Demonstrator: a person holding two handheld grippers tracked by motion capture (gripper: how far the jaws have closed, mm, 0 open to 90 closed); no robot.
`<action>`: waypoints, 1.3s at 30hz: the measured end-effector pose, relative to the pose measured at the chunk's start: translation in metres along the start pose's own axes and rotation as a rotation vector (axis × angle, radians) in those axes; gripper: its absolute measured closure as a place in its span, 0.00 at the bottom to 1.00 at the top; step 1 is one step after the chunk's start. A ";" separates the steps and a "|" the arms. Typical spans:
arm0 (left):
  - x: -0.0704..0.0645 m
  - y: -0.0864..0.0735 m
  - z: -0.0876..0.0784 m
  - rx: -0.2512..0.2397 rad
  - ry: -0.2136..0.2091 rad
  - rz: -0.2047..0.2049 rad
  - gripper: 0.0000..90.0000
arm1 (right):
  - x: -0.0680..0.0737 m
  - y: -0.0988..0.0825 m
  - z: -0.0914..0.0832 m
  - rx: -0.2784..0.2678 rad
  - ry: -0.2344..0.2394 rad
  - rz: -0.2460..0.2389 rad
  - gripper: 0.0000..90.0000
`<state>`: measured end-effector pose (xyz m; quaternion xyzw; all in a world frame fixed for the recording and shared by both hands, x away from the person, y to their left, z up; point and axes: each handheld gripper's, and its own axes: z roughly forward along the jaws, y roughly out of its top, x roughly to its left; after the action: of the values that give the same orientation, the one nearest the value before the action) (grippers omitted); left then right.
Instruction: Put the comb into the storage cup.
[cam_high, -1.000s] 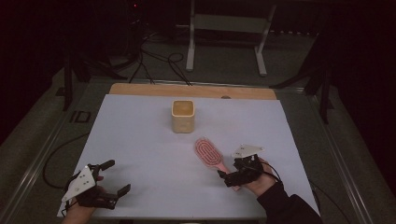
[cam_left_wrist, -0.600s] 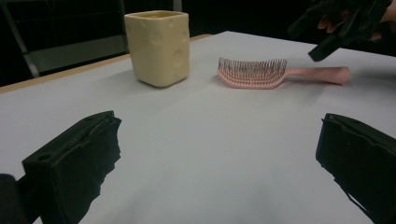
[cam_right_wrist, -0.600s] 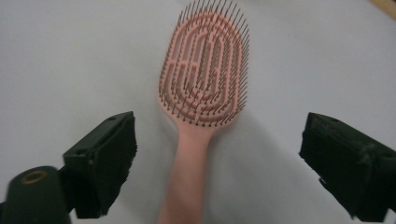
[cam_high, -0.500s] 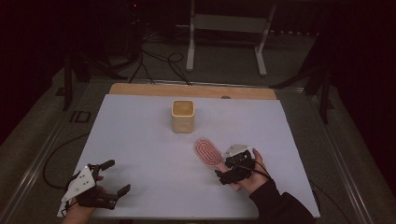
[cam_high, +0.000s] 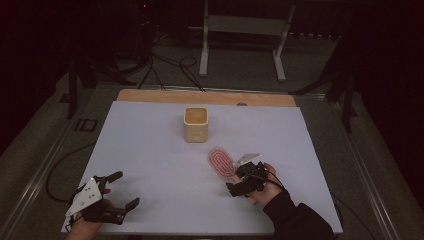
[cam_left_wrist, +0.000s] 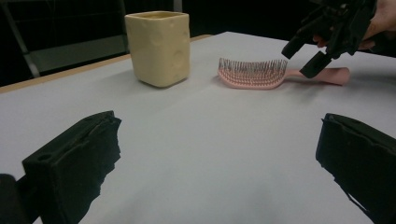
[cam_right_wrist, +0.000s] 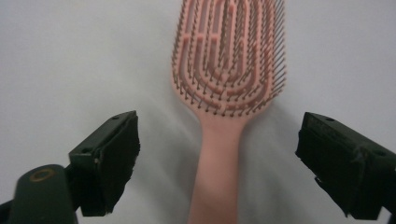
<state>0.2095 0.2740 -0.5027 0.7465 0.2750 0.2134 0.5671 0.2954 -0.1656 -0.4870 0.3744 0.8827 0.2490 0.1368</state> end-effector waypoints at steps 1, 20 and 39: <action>0.000 0.000 0.000 0.002 0.000 0.000 0.00 | 0.000 0.000 0.001 0.006 -0.010 0.009 0.12; 0.000 0.000 -0.001 -0.007 0.001 0.000 0.00 | -0.005 0.011 0.015 0.194 0.009 0.117 0.45; 0.000 0.001 -0.003 -0.014 -0.001 -0.002 0.00 | -0.009 0.021 0.021 0.281 0.036 0.101 0.72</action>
<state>0.2081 0.2757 -0.5011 0.7422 0.2741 0.2146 0.5727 0.3231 -0.1530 -0.4925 0.4294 0.8912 0.1361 0.0543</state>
